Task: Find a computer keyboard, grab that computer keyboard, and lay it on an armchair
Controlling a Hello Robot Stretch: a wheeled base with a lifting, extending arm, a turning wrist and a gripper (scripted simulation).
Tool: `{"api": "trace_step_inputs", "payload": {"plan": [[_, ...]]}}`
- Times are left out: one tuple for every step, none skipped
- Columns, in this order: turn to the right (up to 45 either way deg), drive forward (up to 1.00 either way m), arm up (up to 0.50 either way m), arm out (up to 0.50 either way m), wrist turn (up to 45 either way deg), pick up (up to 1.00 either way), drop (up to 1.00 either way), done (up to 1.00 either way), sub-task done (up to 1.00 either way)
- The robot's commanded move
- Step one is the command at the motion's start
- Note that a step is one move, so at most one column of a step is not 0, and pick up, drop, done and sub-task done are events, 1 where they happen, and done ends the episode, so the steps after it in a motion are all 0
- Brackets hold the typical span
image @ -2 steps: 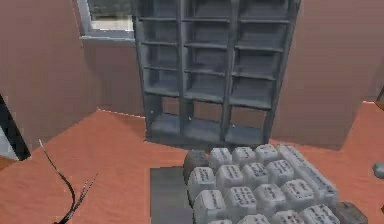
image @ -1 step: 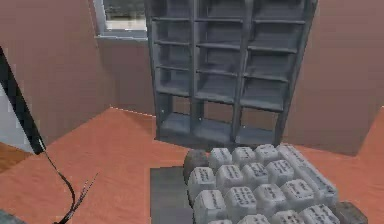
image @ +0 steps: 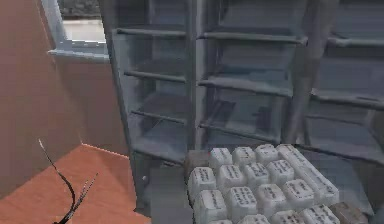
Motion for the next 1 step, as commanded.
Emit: {"api": "trace_step_inputs", "payload": {"plan": [[-45.0,0.00,0.00,0.00,0.0,0.00,0.00,0.00,0.00]]}}
